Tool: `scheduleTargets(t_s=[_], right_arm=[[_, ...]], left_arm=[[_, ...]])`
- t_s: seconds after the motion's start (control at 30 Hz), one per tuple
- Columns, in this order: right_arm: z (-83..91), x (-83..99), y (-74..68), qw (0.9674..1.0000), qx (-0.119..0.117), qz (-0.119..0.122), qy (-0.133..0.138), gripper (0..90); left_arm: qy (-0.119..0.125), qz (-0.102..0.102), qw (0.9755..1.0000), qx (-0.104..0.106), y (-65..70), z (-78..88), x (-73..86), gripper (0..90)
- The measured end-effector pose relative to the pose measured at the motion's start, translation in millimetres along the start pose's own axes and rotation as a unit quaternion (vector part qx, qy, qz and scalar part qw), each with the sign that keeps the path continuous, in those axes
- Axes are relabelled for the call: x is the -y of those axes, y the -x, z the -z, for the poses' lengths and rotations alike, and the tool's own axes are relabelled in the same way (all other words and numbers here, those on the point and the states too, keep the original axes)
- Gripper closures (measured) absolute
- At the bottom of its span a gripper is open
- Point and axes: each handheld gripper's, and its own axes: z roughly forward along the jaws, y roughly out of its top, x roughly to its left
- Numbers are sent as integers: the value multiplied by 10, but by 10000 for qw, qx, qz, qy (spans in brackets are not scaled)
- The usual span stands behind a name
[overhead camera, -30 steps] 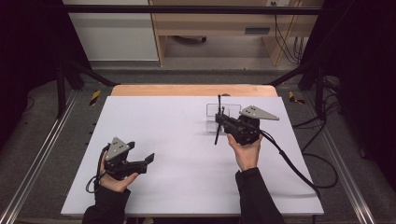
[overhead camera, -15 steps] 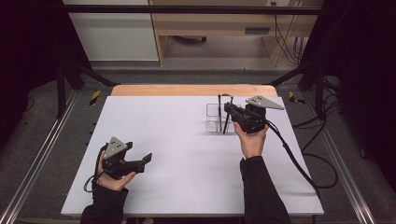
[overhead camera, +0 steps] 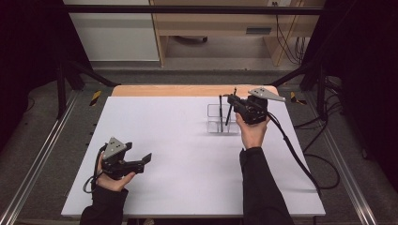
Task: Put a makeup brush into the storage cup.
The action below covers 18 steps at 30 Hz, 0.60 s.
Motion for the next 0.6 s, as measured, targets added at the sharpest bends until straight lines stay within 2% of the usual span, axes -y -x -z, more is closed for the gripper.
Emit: scheduleTargets(t_s=[0.17,0.6], right_arm=[[-36,-34,62,9999,113,19,1,837],[-167,-98,156,9997,237,-15,49,837]], left_arm=[[1,0,10000,3,2,-2,1,123],[15,22,10000,18,-4,-1,2,123]])
